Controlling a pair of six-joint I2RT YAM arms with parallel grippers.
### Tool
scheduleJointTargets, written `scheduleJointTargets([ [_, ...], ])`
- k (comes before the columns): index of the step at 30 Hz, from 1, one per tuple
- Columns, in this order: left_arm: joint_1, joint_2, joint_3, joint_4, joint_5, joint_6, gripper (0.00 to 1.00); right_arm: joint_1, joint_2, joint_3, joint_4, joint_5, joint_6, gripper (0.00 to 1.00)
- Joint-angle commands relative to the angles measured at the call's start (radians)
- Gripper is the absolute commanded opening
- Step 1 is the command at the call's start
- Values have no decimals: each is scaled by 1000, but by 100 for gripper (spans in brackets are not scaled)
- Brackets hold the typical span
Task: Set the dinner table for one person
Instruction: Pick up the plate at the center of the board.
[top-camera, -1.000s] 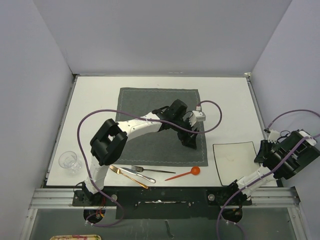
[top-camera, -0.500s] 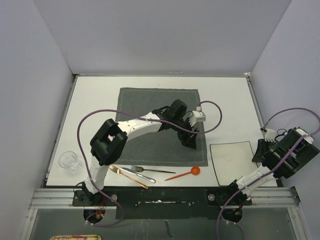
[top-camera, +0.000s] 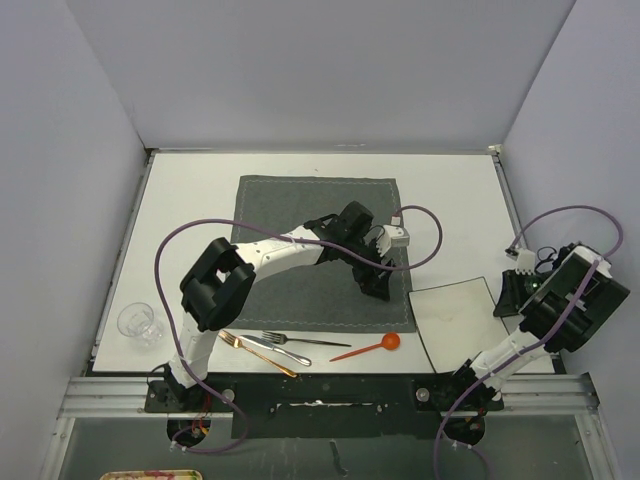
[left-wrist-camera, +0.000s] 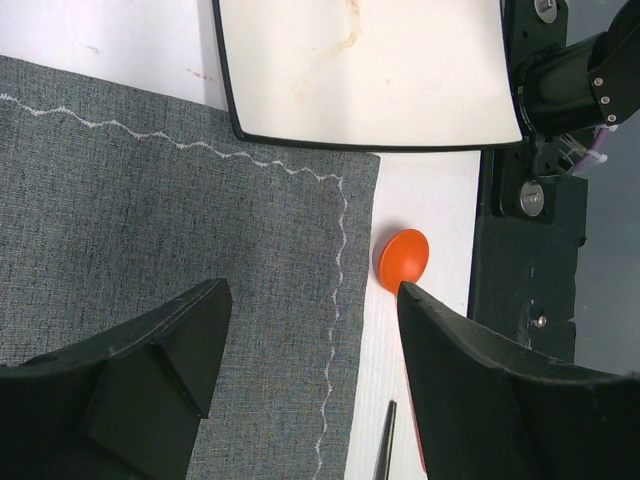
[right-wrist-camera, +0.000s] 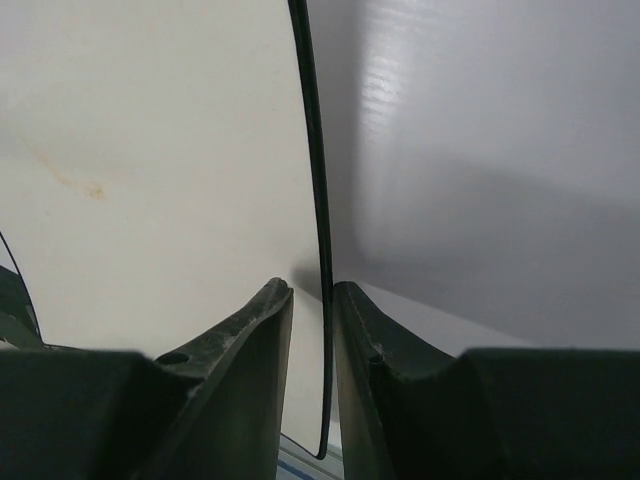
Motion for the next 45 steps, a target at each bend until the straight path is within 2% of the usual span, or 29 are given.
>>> scheduleJointTargets([
  [1, 0, -53, 19, 5, 41, 4, 66, 44, -46, 6, -7, -8, 51, 25],
  [11, -9, 34, 56, 48, 103, -118, 66, 62, -43, 1, 9, 9, 61, 24],
  [17, -10, 97, 46, 101, 174, -251, 66, 62, -41, -2, 14, 9, 59, 24],
  [22, -16, 139, -11, 210, 181, -383, 64, 62, -40, 9, 12, 5, 59, 24],
  [25, -22, 168, -15, 220, 155, -427, 64, 62, -40, 12, 12, 4, 58, 24],
  [32, -32, 173, -9, 238, 90, -471, 63, 63, -30, 17, 14, 1, 60, 23],
  [45, -49, 260, 144, 160, 61, -450, 63, 63, -8, 2, 37, -11, 62, 20],
])
